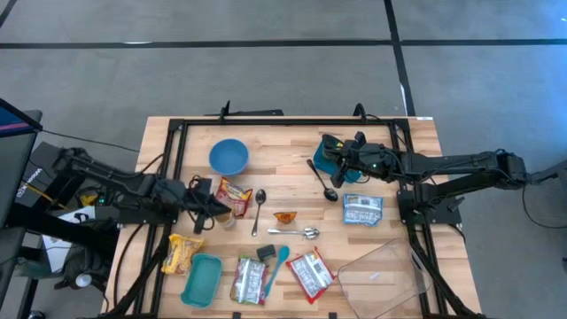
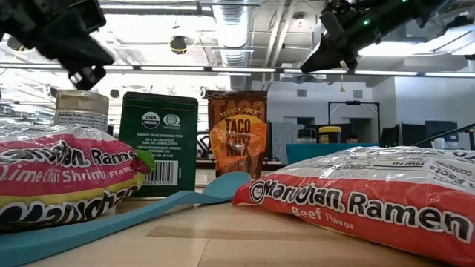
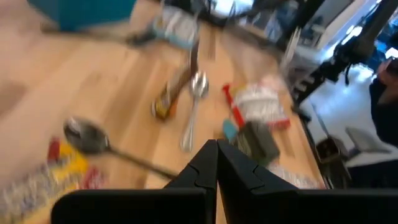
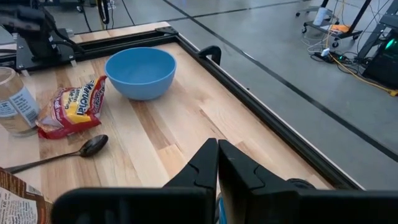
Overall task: Pick & Place Food Item
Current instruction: Put the golden seasoning bottle into the blue bin
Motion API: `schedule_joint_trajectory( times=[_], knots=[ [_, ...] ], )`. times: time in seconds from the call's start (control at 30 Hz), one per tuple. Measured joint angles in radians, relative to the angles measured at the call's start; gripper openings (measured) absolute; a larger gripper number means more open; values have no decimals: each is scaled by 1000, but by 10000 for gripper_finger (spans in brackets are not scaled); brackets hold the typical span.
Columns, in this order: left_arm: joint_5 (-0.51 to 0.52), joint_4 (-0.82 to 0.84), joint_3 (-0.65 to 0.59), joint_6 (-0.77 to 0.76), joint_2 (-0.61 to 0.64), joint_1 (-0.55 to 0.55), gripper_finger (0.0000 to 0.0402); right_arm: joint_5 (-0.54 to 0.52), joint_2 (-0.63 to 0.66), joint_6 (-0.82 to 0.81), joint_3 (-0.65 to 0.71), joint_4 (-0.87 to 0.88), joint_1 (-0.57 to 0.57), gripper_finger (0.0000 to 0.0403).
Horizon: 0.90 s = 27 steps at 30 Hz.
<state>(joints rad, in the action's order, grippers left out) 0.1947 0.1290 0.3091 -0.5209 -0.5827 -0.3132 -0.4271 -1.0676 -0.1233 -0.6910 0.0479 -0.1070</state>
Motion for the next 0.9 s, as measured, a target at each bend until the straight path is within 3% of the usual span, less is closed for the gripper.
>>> schedule_joint_trajectory(
  times=[0.2, 0.57, 0.9],
  knots=[
    [-1, 90, 0, -111, 0, -66, 0, 0, 0, 0, 0, -1, 0, 6],
    [-8, 127, 3, -142, 0, -176, 0, 0, 0, 0, 0, -2, 0, 6],
    [43, 390, 108, -319, 0, -261, 0, 0, 0, 0, 0, -2, 0, 6]
  ],
)
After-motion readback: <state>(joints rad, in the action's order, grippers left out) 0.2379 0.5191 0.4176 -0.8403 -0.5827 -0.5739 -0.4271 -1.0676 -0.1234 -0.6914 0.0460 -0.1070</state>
